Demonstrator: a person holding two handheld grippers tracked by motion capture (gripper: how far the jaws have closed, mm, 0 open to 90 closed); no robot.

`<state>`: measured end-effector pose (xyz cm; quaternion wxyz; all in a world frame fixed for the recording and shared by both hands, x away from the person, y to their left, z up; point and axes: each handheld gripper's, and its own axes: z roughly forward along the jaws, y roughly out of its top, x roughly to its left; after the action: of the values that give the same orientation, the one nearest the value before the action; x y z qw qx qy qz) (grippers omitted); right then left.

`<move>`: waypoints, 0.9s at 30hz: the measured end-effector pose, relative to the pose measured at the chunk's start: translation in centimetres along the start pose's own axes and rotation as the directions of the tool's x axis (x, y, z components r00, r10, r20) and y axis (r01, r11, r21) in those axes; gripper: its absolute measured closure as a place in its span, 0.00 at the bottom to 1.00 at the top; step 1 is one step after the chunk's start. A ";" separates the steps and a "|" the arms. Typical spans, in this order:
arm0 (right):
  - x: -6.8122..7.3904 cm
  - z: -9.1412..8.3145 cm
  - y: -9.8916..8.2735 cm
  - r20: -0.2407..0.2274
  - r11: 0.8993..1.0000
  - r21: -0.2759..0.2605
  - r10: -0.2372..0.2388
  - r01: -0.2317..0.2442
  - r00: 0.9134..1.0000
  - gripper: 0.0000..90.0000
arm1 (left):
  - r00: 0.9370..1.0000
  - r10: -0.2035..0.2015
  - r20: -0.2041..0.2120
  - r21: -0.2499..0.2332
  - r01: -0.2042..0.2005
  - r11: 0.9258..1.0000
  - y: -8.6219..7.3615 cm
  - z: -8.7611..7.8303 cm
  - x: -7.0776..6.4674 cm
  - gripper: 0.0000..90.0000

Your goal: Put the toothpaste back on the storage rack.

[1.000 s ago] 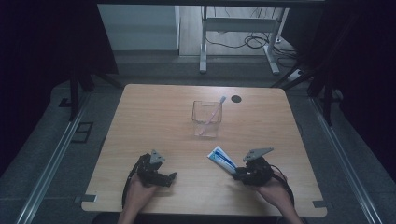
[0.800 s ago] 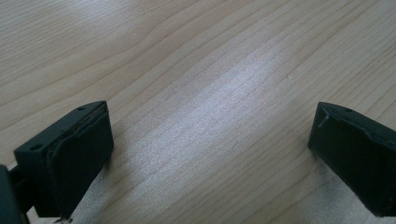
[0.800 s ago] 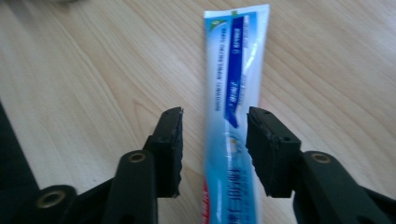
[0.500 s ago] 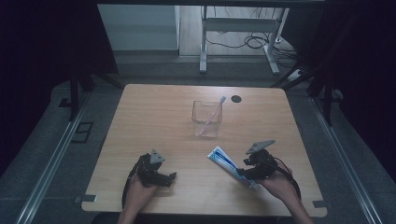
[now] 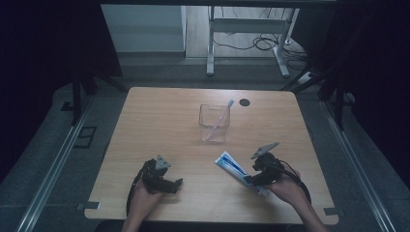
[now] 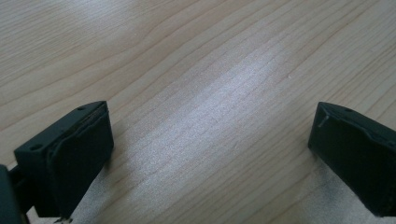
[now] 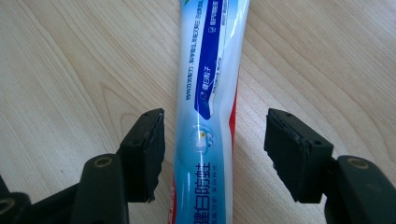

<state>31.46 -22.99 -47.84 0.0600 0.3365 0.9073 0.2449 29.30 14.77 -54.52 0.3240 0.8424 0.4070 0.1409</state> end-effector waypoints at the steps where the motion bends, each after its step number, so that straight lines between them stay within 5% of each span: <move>1: 0.0 0.1 0.1 0.000 1.000 0.007 0.002 -0.002 1.000 0.41 | 1.000 0.000 0.000 0.000 0.000 1.000 0.0 0.0 0.0 0.00; 13: 0.1 1.3 1.2 0.010 0.994 0.106 -0.018 0.017 1.000 0.37 | 1.000 0.000 0.000 0.000 0.000 1.000 0.0 0.0 0.0 0.00; 27: 0.1 3.0 2.6 -0.016 0.973 0.229 -0.003 0.007 1.000 0.36 | 1.000 0.000 -0.001 0.000 0.000 1.000 0.0 0.0 0.0 0.00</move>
<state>33.74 -20.02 -49.16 0.0142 0.3370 0.9308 0.1412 29.30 14.77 -54.52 0.3237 0.8423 0.4072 0.1413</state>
